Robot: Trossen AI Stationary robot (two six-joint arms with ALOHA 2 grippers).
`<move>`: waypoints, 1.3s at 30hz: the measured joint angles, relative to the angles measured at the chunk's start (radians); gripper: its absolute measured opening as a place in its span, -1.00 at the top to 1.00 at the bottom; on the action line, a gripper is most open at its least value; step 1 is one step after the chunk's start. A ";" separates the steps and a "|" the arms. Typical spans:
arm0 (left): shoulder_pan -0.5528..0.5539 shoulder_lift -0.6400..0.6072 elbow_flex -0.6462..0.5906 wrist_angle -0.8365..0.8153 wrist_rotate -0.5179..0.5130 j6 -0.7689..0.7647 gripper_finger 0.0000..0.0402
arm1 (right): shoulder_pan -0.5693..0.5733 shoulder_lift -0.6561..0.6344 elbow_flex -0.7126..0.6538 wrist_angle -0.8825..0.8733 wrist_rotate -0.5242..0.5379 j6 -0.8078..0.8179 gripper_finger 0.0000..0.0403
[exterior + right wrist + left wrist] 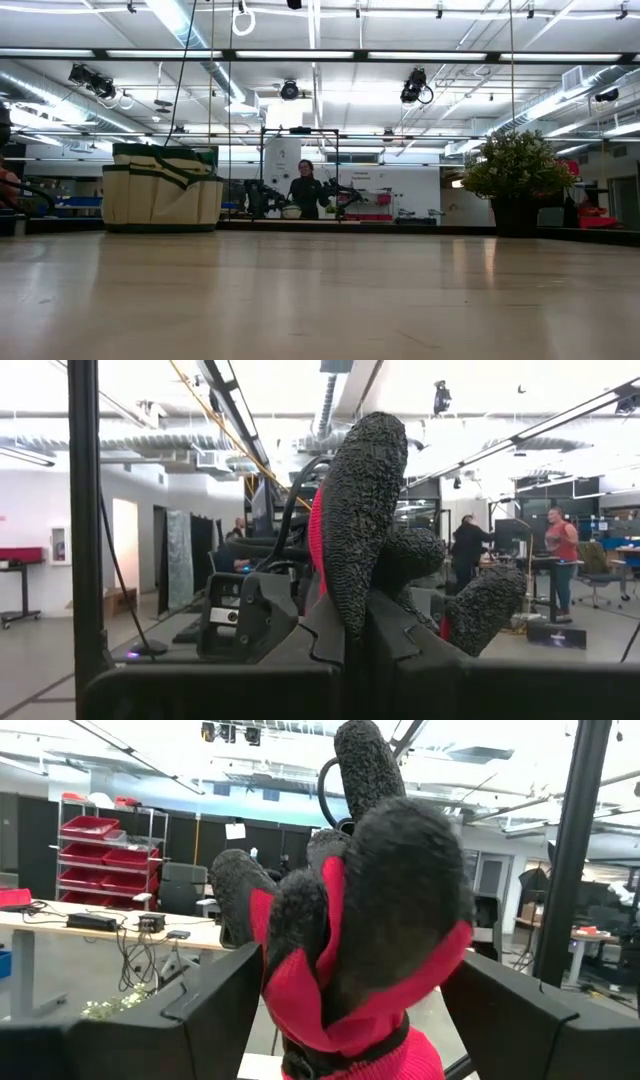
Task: Pick & Place Garden tools in Gardening bag
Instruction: Put the red glove into the gardening bag
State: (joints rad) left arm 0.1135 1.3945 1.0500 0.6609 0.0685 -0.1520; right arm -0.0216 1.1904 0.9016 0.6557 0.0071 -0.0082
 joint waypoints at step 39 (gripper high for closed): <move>-0.032 0.078 -0.001 0.106 -0.020 -0.110 -0.51 | 0.000 0.000 0.000 0.003 -0.027 0.002 0.95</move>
State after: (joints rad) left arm 0.0811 1.4727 1.0492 0.7666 0.0483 -0.2623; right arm -0.0219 1.1904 0.9016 0.6582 -0.0197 -0.0067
